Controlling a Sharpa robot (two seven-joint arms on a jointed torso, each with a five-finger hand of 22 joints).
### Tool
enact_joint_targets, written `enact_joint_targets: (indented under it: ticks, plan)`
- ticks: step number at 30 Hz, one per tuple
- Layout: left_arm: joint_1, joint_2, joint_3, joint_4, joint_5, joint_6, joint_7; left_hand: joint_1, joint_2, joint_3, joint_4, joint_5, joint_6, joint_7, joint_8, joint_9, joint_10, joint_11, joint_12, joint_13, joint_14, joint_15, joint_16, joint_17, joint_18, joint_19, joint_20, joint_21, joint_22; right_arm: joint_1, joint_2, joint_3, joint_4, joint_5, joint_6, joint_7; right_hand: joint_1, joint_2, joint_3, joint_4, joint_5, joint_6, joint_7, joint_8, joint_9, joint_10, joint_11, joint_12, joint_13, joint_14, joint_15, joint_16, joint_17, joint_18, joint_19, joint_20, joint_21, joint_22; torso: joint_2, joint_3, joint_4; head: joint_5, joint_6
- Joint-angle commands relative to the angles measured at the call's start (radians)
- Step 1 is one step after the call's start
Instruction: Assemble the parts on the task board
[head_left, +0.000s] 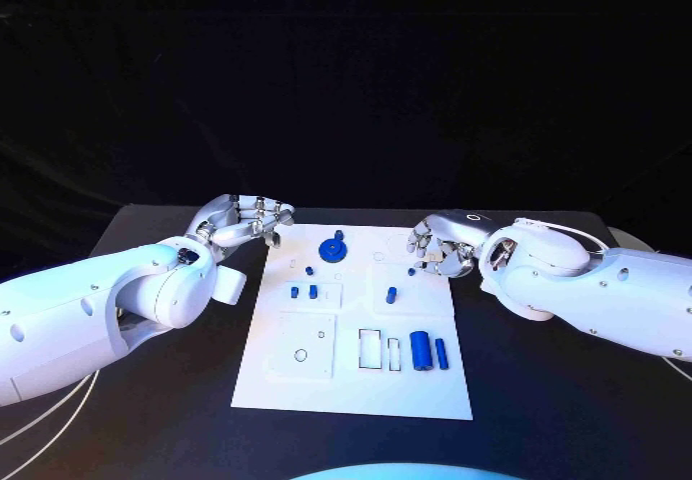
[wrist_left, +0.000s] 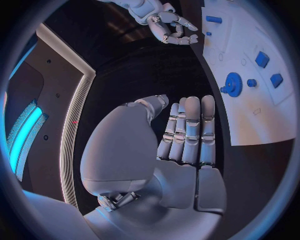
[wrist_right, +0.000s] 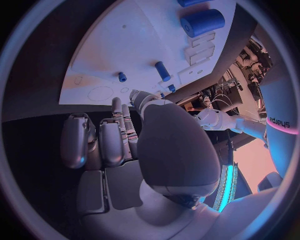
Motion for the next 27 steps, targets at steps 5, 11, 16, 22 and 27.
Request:
enact_joint_targets:
  ticks: [5, 11, 16, 22, 27]
  plan:
    - [-0.005, -0.007, 0.000, 0.024, 0.111, 0.004, 0.077, 0.007, 0.010, 0.003, -0.009, 0.002, 0.006, -0.001, 0.005, 0.001, 0.005, 0.001, 0.009, 0.003, 0.000, -0.009, -0.010, -0.004, 0.012, 0.005, -0.003, -0.010, -0.003, -0.017, 0.023, -0.001, -0.018, -0.131, 0.069, -0.064, 0.002, -0.008, 0.014, 0.000, -0.016, -0.002, 0.009, -0.009, -0.004, 0.003, 0.004, -0.014, -0.017, 0.010, 0.007, 0.007, 0.006, -0.003, 0.004, 0.004, 0.007, 0.086, 0.001, 0.0017, 0.0008, -0.003, -0.003]
    - [-0.006, -0.010, 0.000, 0.035, 0.134, -0.022, 0.110, 0.018, 0.016, 0.005, -0.018, 0.002, 0.014, -0.003, 0.009, 0.003, 0.015, -0.002, 0.026, 0.010, 0.005, -0.012, -0.013, -0.007, 0.012, 0.012, -0.007, -0.013, -0.006, -0.028, 0.037, -0.001, -0.031, -0.150, 0.063, -0.071, 0.006, -0.008, 0.032, -0.004, 0.004, 0.008, 0.007, -0.010, -0.005, 0.018, 0.002, -0.019, -0.029, 0.012, 0.006, 0.013, 0.013, -0.012, 0.025, 0.004, 0.046, 0.112, 0.001, 0.0009, 0.0013, -0.001, -0.007]
    - [-0.007, -0.012, 0.000, 0.040, 0.144, -0.029, 0.120, 0.020, 0.017, 0.006, -0.020, 0.002, 0.015, -0.003, 0.010, 0.004, 0.015, -0.003, 0.028, 0.011, 0.006, -0.013, -0.013, -0.008, 0.012, 0.014, -0.008, -0.013, -0.006, -0.031, 0.046, -0.001, -0.038, -0.155, 0.065, -0.071, 0.008, -0.006, 0.044, -0.008, 0.009, 0.022, 0.004, -0.007, -0.005, 0.028, 0.000, -0.023, -0.037, 0.016, 0.004, 0.022, 0.027, -0.015, 0.033, 0.003, 0.061, 0.122, 0.001, 0.0010, 0.0018, 0.001, -0.009]
    - [-0.007, -0.016, 0.000, 0.042, 0.148, -0.034, 0.121, 0.023, 0.020, 0.007, -0.023, 0.003, 0.015, -0.003, 0.011, 0.004, 0.014, -0.003, 0.031, 0.013, 0.007, -0.013, -0.014, -0.009, 0.012, 0.016, -0.009, -0.014, -0.007, -0.037, 0.054, -0.001, -0.044, -0.157, 0.068, -0.069, 0.010, 0.000, 0.064, -0.017, 0.012, 0.045, -0.005, -0.001, -0.002, 0.055, -0.008, -0.023, -0.046, 0.023, -0.001, 0.037, 0.046, -0.021, 0.048, -0.001, 0.091, 0.142, 0.001, 0.0017, -0.0012, 0.005, -0.012]
    - [-0.007, -0.017, 0.000, 0.042, 0.148, -0.033, 0.118, 0.025, 0.021, 0.008, -0.025, 0.003, 0.015, -0.003, 0.011, 0.004, 0.013, -0.004, 0.032, 0.013, 0.008, -0.014, -0.015, -0.009, 0.012, 0.017, -0.010, -0.014, -0.007, -0.042, 0.062, -0.001, -0.047, -0.158, 0.074, -0.067, 0.009, 0.004, 0.078, -0.027, 0.012, 0.067, -0.013, 0.005, 0.001, 0.080, -0.016, -0.023, -0.052, 0.025, -0.008, 0.042, 0.052, -0.026, 0.058, -0.006, 0.111, 0.156, 0.000, 0.0025, -0.0008, 0.005, -0.014]
